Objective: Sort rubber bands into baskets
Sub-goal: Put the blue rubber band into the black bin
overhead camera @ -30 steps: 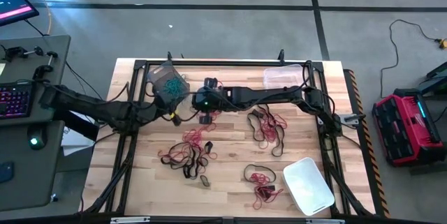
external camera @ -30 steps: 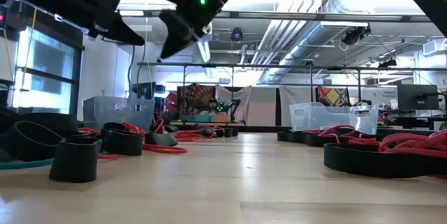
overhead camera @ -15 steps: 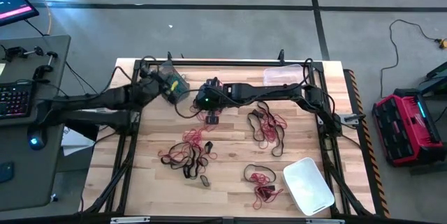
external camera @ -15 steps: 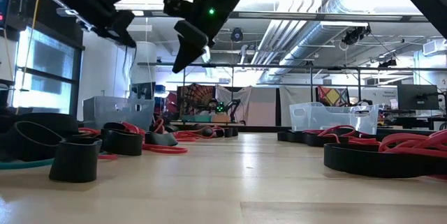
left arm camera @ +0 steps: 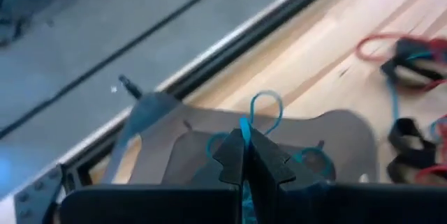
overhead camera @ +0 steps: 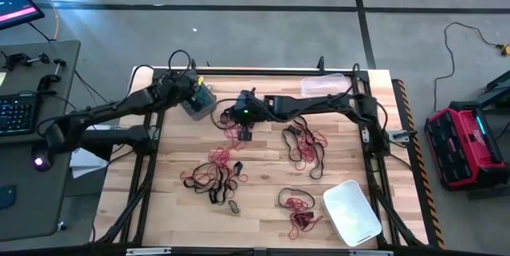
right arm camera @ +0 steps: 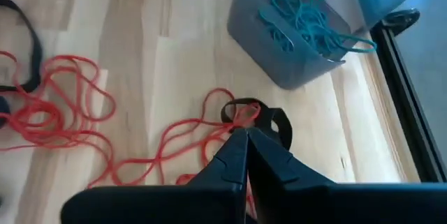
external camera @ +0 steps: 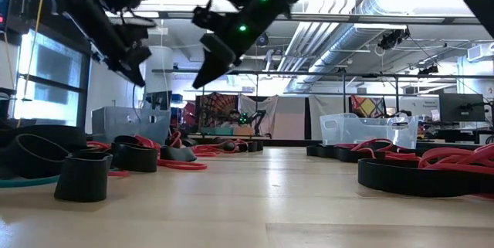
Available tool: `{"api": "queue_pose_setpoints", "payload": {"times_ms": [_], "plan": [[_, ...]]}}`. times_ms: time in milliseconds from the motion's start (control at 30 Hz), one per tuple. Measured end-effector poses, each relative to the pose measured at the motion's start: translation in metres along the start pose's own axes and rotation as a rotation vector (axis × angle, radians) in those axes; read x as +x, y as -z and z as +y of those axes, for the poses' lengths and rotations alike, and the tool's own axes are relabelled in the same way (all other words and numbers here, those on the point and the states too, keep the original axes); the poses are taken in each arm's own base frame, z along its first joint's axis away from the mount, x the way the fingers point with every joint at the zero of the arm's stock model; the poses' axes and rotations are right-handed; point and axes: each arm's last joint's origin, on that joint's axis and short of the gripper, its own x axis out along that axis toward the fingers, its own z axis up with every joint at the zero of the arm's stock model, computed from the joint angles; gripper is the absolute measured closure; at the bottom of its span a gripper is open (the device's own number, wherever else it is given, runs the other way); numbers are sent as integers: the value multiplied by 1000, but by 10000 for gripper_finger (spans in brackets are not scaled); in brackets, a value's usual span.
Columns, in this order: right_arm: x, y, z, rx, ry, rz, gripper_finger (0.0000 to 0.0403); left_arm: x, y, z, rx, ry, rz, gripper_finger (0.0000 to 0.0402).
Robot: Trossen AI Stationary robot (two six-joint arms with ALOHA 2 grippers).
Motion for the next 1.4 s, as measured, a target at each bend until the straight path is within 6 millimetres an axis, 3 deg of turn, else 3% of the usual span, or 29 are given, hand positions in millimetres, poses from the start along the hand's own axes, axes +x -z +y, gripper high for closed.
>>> {"api": "queue_pose_setpoints", "payload": {"times_ms": [233, 400, 633, 1033, 1400], "plan": [[-36, 37, 3, 73, 44, -73, 403, 32, 8, 6, -33, 13, 149, 401], [-63, 59, 4, 120, 57, -136, 403, 52, 11, 3, -49, 134, 197, 401], [-91, 75, 4, 143, 96, -218, 403, 77, 14, 2, -85, 208, 212, 401], [-95, 79, 4, 155, 101, -236, 403, 97, 23, 10, -151, 150, 289, 401], [-95, 79, 4, 155, 103, -235, 403, 74, 16, 22, -144, 19, 236, 401]]}}
